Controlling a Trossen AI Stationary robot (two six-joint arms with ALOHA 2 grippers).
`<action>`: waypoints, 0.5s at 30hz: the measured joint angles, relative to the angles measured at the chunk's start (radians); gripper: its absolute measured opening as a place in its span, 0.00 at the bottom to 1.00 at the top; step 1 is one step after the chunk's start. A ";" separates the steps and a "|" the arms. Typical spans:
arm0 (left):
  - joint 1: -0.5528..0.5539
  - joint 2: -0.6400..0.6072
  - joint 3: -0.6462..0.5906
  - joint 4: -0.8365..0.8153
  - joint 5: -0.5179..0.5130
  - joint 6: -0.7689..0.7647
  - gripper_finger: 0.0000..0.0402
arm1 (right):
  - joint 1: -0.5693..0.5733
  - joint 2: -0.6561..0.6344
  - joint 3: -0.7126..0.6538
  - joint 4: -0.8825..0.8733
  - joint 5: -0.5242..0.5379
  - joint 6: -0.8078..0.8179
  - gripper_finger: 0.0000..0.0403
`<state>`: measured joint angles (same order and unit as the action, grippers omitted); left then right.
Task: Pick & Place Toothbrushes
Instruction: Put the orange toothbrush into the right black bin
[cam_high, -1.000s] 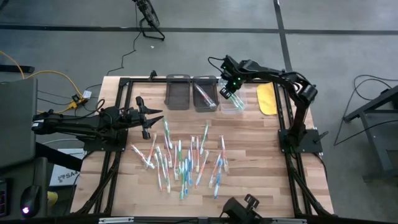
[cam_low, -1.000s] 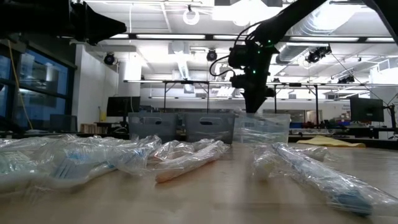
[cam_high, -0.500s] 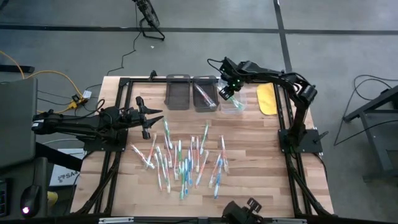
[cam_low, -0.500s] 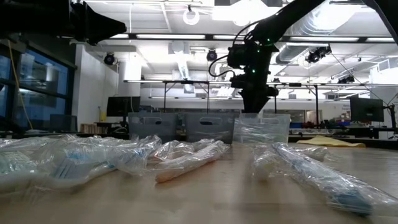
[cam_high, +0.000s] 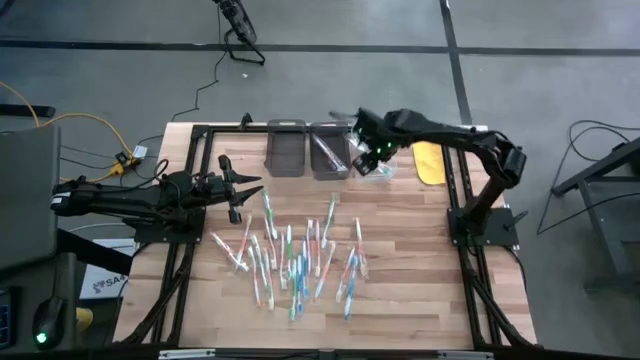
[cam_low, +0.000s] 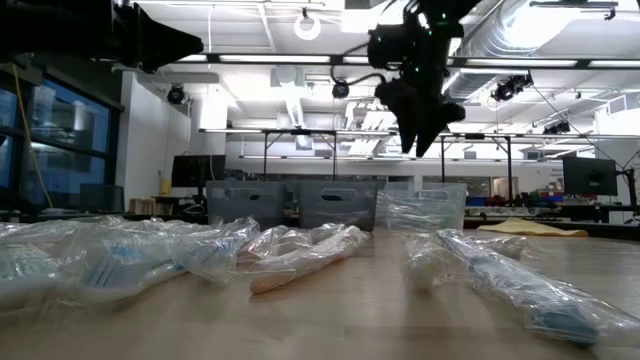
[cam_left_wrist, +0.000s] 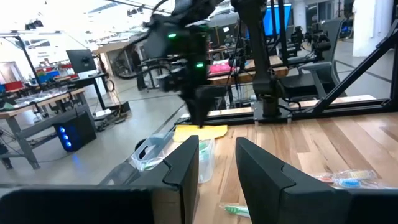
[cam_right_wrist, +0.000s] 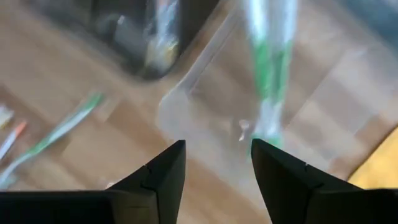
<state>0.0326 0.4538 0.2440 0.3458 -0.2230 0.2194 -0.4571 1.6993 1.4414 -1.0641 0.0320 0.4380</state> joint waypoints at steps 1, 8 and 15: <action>0.000 0.000 0.000 0.000 0.000 0.000 0.25 | 0.032 -0.001 0.000 -0.007 0.006 0.023 0.44; 0.000 0.000 0.000 -0.001 0.000 0.000 0.25 | 0.280 -0.002 -0.056 0.003 0.095 0.224 0.44; 0.000 0.000 0.000 -0.001 0.000 -0.015 0.25 | 0.470 -0.002 -0.171 0.112 0.197 0.469 0.44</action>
<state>0.0326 0.4540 0.2440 0.3452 -0.2226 0.2044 0.0125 1.6978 1.2703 -0.9518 0.2294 0.9066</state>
